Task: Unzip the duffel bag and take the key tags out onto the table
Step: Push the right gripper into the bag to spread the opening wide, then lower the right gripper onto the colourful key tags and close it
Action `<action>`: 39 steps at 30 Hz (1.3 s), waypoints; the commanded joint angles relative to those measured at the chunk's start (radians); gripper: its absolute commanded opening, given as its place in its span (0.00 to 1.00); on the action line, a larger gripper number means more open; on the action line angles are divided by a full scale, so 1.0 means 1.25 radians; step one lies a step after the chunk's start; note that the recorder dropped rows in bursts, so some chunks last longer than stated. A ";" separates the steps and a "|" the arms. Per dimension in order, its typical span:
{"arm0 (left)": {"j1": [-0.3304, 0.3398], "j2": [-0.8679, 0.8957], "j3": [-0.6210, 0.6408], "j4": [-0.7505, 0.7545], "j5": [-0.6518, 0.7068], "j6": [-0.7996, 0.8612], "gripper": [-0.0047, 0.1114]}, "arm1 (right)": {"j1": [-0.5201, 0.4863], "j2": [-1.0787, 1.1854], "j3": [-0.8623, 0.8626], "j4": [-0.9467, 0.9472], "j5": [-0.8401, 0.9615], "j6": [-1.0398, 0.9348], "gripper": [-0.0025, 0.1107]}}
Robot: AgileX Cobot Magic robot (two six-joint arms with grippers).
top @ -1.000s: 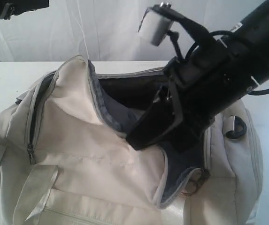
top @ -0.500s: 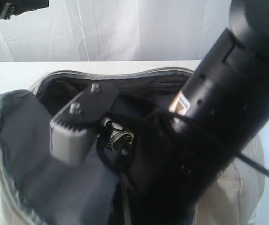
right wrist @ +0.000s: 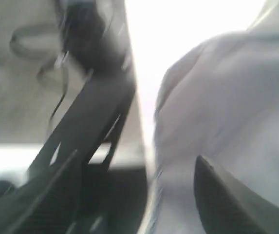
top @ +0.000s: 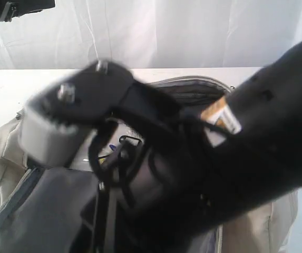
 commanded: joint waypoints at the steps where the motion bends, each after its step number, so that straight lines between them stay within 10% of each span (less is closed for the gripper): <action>1: 0.003 -0.012 -0.001 -0.006 -0.005 -0.021 0.62 | -0.003 -0.043 -0.010 -0.183 -0.259 0.094 0.58; 7: 0.003 -0.051 0.081 -0.006 -0.005 0.067 0.56 | -0.054 0.005 -0.010 -0.436 -0.326 0.280 0.58; 39: -0.035 -0.331 0.407 -0.006 -0.005 0.132 0.56 | -0.197 0.379 -0.010 -0.444 -0.331 0.388 0.58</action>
